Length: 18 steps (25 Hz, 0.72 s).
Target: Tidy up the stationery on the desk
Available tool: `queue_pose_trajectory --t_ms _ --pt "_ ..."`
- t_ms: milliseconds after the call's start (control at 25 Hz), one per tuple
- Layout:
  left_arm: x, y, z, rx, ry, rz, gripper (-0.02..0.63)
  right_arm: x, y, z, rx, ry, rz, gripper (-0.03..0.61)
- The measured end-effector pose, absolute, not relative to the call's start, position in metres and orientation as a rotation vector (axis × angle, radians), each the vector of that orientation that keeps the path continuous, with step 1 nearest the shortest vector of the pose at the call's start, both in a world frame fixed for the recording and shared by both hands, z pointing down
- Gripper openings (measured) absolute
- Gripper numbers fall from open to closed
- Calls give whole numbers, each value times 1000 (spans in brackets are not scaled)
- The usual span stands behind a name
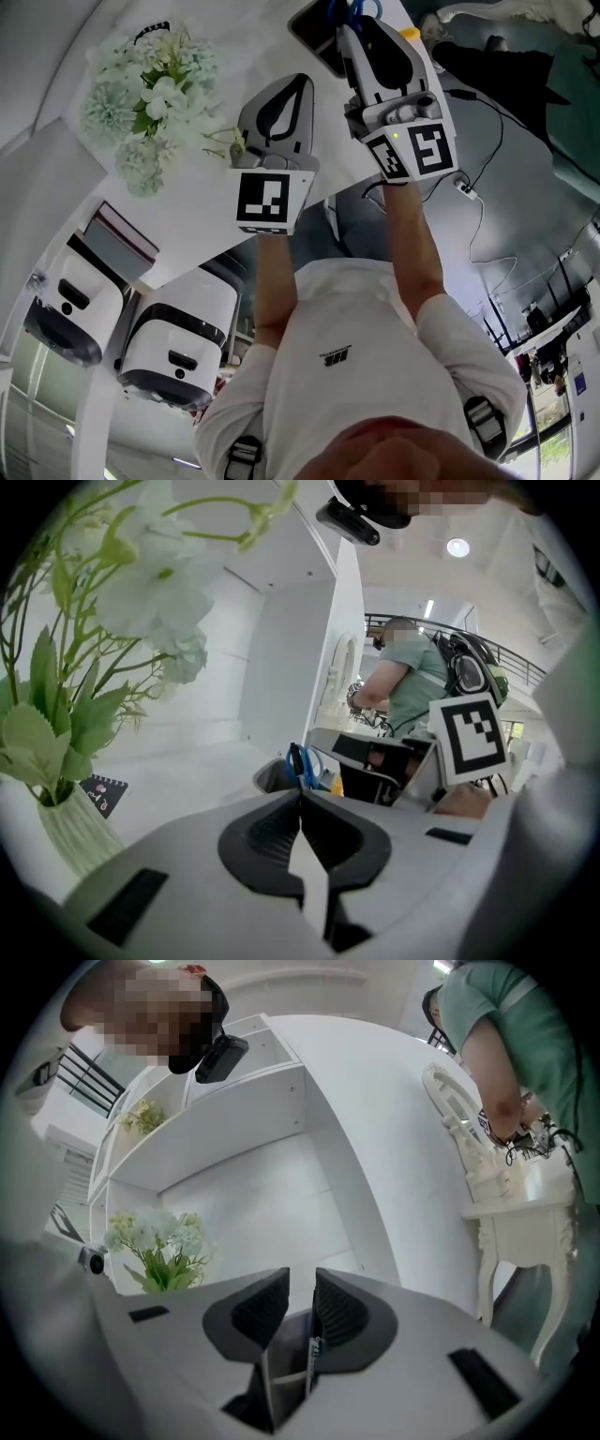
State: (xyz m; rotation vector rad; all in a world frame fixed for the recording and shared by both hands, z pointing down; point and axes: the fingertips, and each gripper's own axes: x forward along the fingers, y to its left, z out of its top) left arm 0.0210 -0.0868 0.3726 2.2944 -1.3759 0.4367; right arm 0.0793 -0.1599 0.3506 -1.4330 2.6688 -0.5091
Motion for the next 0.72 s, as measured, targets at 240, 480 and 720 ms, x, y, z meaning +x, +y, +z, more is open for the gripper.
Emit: queue_pose_trajectory --t_ms 240,480,720 --pt "22 -84 362 2307 -1397 411 0 81 -144 338 -1427 2738 -455 69" --pt "23 -81 346 2331 -1422 382 0 87 -125 326 -1441 2808 -396 55" --pt "28 -72 336 2346 -1428 371 0 97 -101 324 -1465 2849 -397 34"
